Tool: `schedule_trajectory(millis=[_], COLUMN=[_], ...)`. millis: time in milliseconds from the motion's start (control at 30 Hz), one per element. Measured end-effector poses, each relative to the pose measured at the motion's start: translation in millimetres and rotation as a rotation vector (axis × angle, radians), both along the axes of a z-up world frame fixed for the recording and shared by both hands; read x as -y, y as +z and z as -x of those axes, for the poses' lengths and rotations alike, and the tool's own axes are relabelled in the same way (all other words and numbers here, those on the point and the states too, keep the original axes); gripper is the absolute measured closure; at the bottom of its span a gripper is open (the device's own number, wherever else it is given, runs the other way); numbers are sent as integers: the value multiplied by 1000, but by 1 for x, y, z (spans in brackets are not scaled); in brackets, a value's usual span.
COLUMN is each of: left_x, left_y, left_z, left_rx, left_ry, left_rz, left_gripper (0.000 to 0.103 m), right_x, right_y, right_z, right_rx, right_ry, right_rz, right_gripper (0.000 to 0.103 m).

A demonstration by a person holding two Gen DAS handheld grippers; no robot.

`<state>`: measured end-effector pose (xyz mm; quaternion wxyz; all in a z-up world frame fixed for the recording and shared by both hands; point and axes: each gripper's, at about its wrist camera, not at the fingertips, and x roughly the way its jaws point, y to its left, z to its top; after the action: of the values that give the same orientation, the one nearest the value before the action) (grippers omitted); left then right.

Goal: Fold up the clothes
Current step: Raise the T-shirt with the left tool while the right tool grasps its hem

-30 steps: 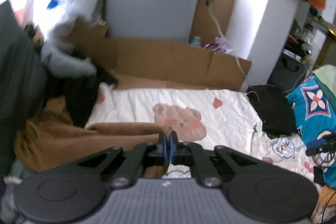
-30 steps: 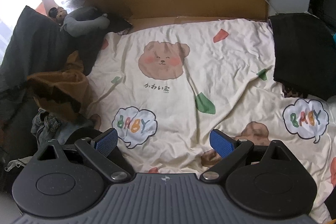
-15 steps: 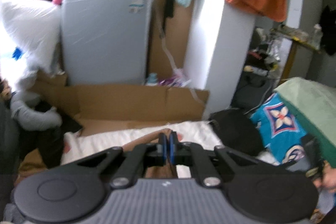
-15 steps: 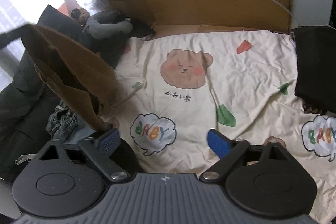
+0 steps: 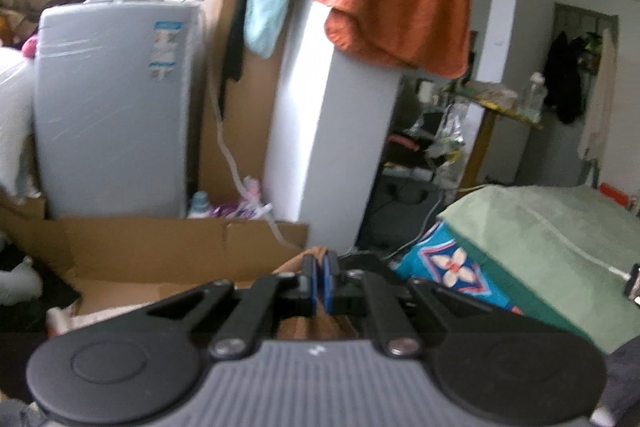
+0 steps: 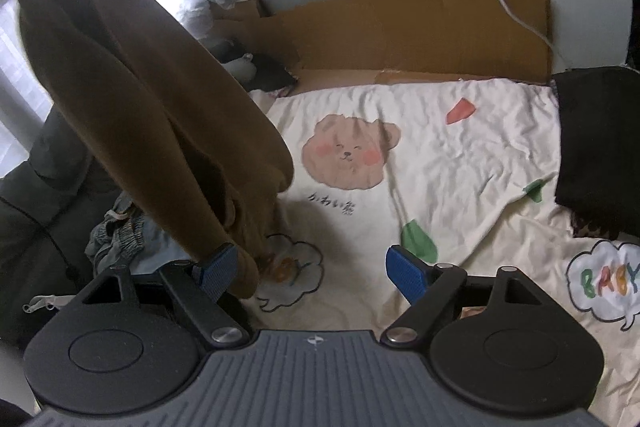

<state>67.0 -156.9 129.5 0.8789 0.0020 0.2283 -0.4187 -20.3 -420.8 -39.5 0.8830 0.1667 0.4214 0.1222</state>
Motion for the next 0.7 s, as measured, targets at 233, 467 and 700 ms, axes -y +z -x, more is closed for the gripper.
schedule_trajectory(millis=[233, 467, 700], left_x=[32, 50, 45], left_y=[34, 59, 46], left_z=[18, 25, 11], left_rx=[68, 135, 79], left_ry=[-57, -99, -84], left_rz=[27, 71, 67], left_gripper=[100, 100, 100], right_x=[31, 31, 25], right_y=[-17, -24, -29], right_z=[1, 17, 28], right_rx=[-9, 17, 84], right_ry=[-69, 12, 44], right_rz=[-24, -41, 23], right_gripper=[17, 17, 18])
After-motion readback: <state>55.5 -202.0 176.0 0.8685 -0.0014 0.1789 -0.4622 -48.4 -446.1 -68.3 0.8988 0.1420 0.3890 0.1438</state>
